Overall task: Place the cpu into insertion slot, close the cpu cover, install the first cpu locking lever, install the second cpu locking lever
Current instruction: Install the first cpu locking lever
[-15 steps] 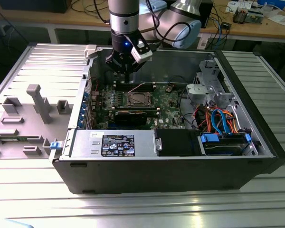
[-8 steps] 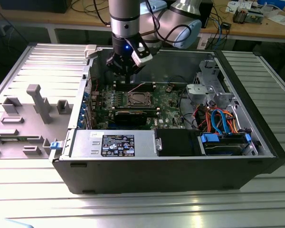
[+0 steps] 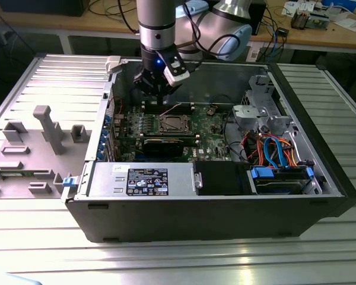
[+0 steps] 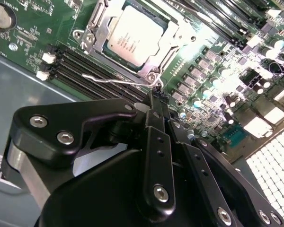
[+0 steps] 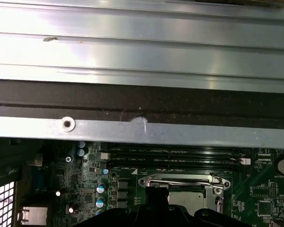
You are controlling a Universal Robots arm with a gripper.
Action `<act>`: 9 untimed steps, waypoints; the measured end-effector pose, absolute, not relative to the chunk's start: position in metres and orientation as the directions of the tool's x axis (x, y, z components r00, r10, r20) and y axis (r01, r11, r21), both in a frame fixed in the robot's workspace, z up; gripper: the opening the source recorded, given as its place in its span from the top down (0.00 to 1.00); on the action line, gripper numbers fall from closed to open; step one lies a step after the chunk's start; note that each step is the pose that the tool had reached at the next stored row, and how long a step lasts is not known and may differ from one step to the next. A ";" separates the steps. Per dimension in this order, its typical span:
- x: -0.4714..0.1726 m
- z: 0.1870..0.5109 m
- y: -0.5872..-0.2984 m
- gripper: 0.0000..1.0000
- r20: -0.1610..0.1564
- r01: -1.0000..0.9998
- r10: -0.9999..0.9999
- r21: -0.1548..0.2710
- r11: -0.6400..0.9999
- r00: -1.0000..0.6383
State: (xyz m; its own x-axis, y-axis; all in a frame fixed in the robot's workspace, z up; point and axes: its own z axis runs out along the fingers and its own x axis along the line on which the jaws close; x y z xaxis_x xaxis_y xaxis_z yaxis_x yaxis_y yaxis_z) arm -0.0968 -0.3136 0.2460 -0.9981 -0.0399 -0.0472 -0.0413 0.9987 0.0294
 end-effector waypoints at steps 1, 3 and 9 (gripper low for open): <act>-0.096 0.246 -0.314 0.89 -0.047 -0.040 -0.038 0.029 0.999 -0.998; -0.094 0.246 -0.314 0.89 -0.046 -0.037 -0.035 0.029 0.999 -0.998; -0.088 0.243 -0.314 0.89 -0.041 -0.023 -0.022 0.030 0.999 -0.999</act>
